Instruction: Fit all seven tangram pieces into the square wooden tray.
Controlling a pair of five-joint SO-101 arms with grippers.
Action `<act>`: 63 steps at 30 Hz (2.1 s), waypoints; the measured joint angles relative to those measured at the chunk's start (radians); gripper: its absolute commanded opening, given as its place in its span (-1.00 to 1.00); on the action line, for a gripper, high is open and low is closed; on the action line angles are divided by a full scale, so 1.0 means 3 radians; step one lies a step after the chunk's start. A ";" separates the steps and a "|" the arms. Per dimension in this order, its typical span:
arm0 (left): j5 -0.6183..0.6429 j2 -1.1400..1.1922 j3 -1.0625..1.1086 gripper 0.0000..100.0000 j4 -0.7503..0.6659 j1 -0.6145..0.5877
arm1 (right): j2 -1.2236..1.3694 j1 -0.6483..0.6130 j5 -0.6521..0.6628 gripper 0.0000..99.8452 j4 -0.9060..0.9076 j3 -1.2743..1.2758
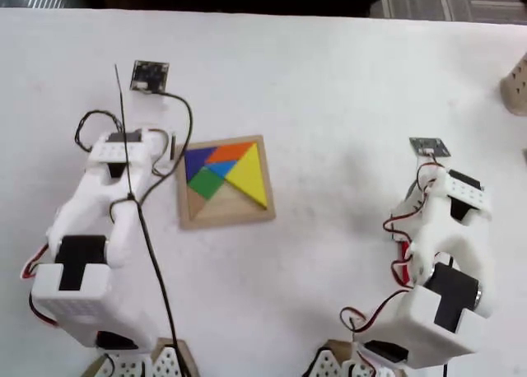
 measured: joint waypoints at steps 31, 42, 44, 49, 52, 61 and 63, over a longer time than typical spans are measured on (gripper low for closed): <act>0.0000 0.0000 0.0000 -0.95 0.0000 0.0000 | -0.0747 0.0240 -0.0174 -0.42 0.0000 0.0629; 0.0000 0.0000 0.0000 -0.95 0.0000 0.0000 | -0.0711 0.0240 -0.0179 -0.42 -0.0051 0.0803; 0.0000 0.0000 0.0000 -0.95 0.0000 0.0000 | -0.0604 0.0245 -0.0179 -0.42 -0.0046 0.0772; 0.0000 0.0000 0.0000 -0.95 0.0000 0.0000 | -0.0353 0.0276 -0.0189 -0.42 0.0031 0.0557; 0.0000 0.0000 0.0000 -0.95 0.0000 0.0000 | -0.0245 0.0297 -0.0189 -0.43 0.0051 0.0465; 0.0000 0.0000 0.0000 -0.95 0.0000 0.0000 | -0.0225 0.0368 -0.0194 -0.61 0.0046 0.0399; 0.0000 0.0000 0.0000 -0.95 0.0000 0.0000 | -0.0225 0.0368 -0.0194 -0.67 0.0046 0.0394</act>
